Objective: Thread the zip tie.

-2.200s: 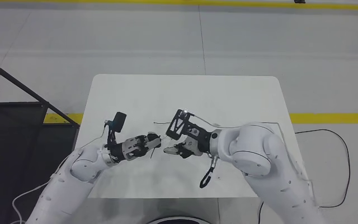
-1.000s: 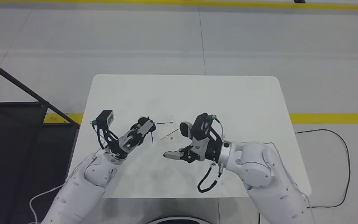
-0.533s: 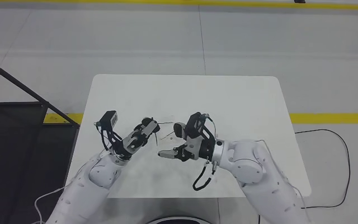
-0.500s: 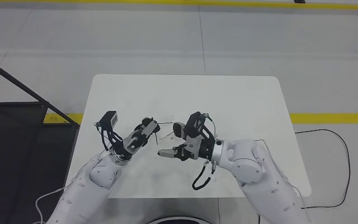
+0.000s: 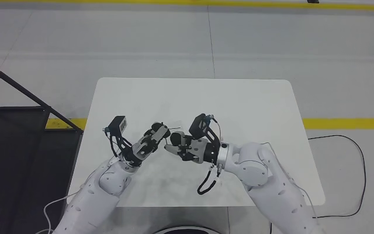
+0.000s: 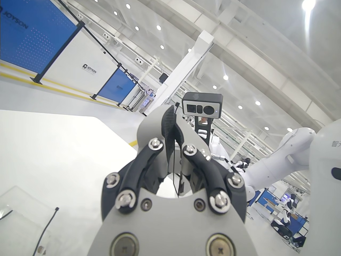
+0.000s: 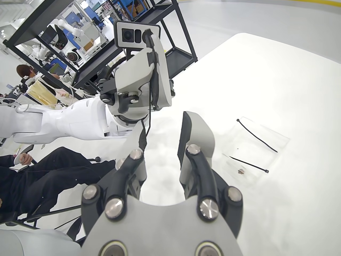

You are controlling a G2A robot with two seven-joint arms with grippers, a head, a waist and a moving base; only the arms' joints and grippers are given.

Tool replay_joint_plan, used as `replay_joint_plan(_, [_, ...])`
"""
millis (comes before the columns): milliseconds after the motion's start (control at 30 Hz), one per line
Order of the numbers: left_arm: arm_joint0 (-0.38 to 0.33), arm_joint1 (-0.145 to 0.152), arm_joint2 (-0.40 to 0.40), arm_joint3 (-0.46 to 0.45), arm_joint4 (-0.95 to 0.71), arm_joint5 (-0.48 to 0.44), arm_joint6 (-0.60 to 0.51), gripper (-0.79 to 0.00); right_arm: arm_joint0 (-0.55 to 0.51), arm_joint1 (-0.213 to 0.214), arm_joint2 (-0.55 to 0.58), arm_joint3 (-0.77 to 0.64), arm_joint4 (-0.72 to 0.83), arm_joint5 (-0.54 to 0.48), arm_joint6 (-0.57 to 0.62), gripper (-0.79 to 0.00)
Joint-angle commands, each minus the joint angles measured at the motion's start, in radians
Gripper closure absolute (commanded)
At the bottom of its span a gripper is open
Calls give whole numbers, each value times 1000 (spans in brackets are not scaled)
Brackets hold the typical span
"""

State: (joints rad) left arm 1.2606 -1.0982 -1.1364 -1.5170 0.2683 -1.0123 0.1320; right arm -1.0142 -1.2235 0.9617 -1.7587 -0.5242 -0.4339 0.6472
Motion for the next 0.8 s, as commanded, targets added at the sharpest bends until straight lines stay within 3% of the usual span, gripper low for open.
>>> replay_joint_plan(0, [0,-2,-1,0,3,0,0,0,2,-1,-4,1,-1,-1,3,-305])
replay_joint_plan(300, [-2,-11,-6,11,9,0,1,0,10,-2,-10,8,5,-9,4,-185])
replay_joint_plan(467, [-4,-16,-7,14,9,0,-3,0,8,-1,-7,9,8,-11,1,-163])
replay_joint_plan(600, [-5,-19,-8,16,8,0,-7,0,7,-1,-6,9,9,-12,-1,0])
replay_joint_plan(767, [-6,-22,-7,17,1,0,-15,0,7,0,-6,9,9,-15,1,0])
